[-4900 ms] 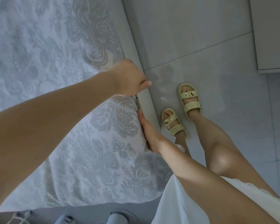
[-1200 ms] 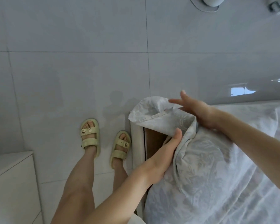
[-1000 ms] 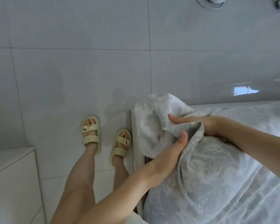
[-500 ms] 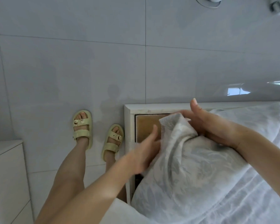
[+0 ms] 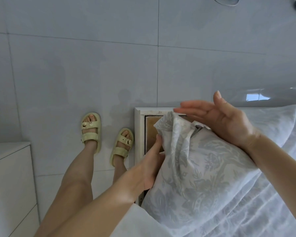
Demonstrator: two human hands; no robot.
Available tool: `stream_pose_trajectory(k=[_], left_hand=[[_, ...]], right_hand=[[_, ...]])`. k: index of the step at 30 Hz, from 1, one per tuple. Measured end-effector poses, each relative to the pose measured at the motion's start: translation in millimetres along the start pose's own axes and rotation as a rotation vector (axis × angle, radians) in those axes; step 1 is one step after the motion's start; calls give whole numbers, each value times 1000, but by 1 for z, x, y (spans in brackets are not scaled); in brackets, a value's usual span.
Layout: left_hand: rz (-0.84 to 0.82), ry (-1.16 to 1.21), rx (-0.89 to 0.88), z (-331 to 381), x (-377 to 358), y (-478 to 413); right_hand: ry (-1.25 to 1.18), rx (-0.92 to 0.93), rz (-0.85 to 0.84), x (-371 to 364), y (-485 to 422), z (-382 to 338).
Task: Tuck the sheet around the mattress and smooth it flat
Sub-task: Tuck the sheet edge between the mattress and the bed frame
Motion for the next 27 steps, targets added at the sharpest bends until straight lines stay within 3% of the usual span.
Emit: stream_pose_trajectory(k=[3, 5, 9, 12, 20, 25, 27], left_hand=[[-12, 30, -13, 0, -2, -1], [-27, 65, -15, -1, -2, -1], [-19, 81, -25, -5, 5, -1], [-22, 42, -21, -5, 7, 3], [93, -148, -170, 34, 36, -5], [107, -107, -167, 38, 39, -11], [267, -85, -265, 54, 63, -10]], right_hand=[[-69, 24, -58, -13, -4, -7], [-18, -120, -159, -25, -1, 0], [605, -585, -217, -21, 8, 29], [888, -776, -200, -9, 3, 33], [782, -986, -264, -5, -26, 59], [709, -952, -90, 2, -56, 68], [702, -844, 1, 8, -74, 70]])
Point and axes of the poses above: each hand's wrist, its own y-axis away from the middle knuckle, its own x-axis out of the back of the hand, z = x × y, the point moved 8 cm from there along -y, towards the middle knuckle
